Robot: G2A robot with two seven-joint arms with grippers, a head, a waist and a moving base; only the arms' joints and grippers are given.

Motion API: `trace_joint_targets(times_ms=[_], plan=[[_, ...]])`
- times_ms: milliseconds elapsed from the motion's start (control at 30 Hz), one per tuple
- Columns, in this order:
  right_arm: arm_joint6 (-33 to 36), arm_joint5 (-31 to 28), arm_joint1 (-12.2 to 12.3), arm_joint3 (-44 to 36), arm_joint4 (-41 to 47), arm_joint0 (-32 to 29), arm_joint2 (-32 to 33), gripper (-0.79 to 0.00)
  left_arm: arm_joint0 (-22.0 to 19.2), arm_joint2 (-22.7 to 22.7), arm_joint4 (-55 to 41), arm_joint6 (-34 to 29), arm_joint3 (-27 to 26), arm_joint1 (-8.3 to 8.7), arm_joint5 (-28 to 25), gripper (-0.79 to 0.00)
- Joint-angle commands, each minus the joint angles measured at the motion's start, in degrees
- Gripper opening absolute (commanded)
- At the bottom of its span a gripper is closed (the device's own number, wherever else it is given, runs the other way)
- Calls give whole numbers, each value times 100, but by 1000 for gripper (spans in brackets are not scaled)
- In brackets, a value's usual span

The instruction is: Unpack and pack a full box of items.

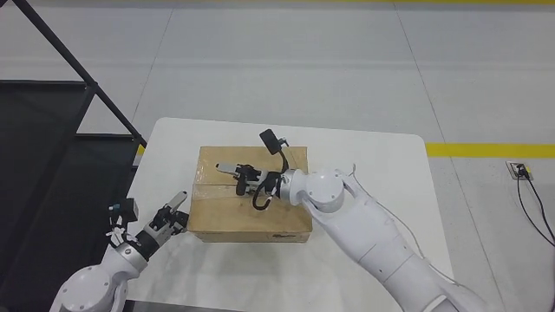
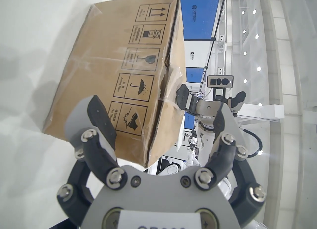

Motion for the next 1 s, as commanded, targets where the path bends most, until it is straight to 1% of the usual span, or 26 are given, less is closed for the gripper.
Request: trace_joint_targets(times_ms=[0,300,567,967], plan=[[-28,-16,-55,85,51,47,-33,0,27,-49,-67,22,11,4,-18,0],[-205,-130,-407,637,213,359,-275,0,170,-487,-401,100,163,44,-106,0],[-272,-235,-827,1256,359,680,-552,0,250,-921,-778,86,468,85,-142,0],[-347,-440,-1457,2155,534,1051,-807,0,314,-1208,-1041,-29,750,128,-249,0]])
